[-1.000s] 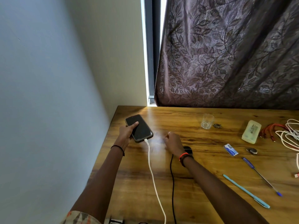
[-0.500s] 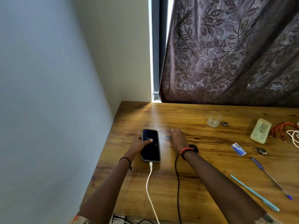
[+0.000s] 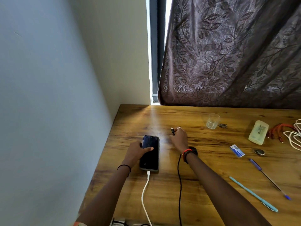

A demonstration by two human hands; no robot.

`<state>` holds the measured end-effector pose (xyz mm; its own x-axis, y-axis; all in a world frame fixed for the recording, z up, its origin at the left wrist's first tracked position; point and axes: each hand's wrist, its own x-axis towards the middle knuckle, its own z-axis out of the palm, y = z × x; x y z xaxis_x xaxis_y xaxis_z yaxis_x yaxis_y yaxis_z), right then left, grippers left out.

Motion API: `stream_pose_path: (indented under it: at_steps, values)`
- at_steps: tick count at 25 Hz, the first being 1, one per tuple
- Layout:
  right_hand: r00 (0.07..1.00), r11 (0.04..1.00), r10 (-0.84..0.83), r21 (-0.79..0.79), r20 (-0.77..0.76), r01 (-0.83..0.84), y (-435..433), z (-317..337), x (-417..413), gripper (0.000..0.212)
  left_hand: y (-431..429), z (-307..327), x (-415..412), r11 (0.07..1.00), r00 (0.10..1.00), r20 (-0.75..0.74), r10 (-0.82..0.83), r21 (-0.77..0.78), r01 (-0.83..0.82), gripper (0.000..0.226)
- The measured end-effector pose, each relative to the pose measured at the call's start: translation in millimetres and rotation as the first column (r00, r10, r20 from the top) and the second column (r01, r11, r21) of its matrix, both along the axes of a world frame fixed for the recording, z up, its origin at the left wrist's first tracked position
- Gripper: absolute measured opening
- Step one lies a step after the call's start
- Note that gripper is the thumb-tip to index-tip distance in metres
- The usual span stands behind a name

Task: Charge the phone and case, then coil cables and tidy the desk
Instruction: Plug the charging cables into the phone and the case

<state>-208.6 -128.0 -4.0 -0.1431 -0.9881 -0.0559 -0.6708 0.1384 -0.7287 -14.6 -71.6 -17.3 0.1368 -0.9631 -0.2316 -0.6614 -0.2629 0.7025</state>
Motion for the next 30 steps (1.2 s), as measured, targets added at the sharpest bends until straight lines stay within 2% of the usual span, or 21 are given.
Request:
stream_pose_path:
  at_steps: [3, 6, 10, 14, 17, 20, 25, 27, 30]
  values:
    - [0.958, 0.989, -0.134, 0.094, 0.255, 0.113, 6.0, 9.5, -8.8, 0.014, 3.4, 4.6, 1.6, 0.997, 0.984, 0.169, -0.05, -0.054, 0.06, 0.045]
    - [0.862, 0.966, -0.24, 0.201, 0.448, 0.164, 12.6, 17.4, -25.0, 0.015, 1.0, 10.2, 1.9, 0.988, 0.951, 0.294, -0.1, -0.082, 0.129, 0.045]
    - [0.739, 0.954, -0.299, 0.218, 0.603, 0.208, 22.7, 19.7, -51.5, 0.009, -6.8, 22.7, -13.1, 0.964, 0.92, 0.387, -0.063, -0.213, 0.156, 0.046]
    - [0.656, 0.923, -0.385, 0.272, 0.649, 0.272, 33.6, 17.1, -73.3, 0.01, -10.8, 29.8, -60.5, 0.918, 0.941, 0.257, -0.221, -0.271, 0.289, 0.025]
    - [0.627, 0.894, -0.449, 0.33, 0.636, 0.304, 44.0, 12.9, -86.3, 0.008, -10.8, 20.6, -102.7, 0.896, 0.912, 0.2, -0.358, -0.203, 0.396, 0.028]
    - [0.596, 0.883, -0.469, 0.361, 0.652, 0.301, 57.1, 11.5, -95.4, 0.008, -8.6, 6.9, -139.9, 0.875, 0.867, 0.225, -0.445, -0.097, 0.475, 0.035]
    - [0.596, 0.88, -0.474, 0.363, 0.648, 0.306, 72.1, 9.2, -109.4, 0.014, -13.6, -2.6, -161.4, 0.885, 0.855, 0.287, -0.431, -0.05, 0.463, 0.039]
    - [0.592, 0.872, -0.488, 0.369, 0.641, 0.321, 75.8, 8.7, -112.0, 0.014, -15.1, 0.5, -165.2, 0.907, 0.891, 0.195, -0.41, -0.021, 0.421, 0.037]
    - [0.576, 0.866, -0.501, 0.377, 0.646, 0.33, 81.5, 8.7, -112.3, 0.01, -10.3, 1.4, -168.0, 0.951, 0.949, -0.053, -0.31, -0.014, 0.31, 0.04]
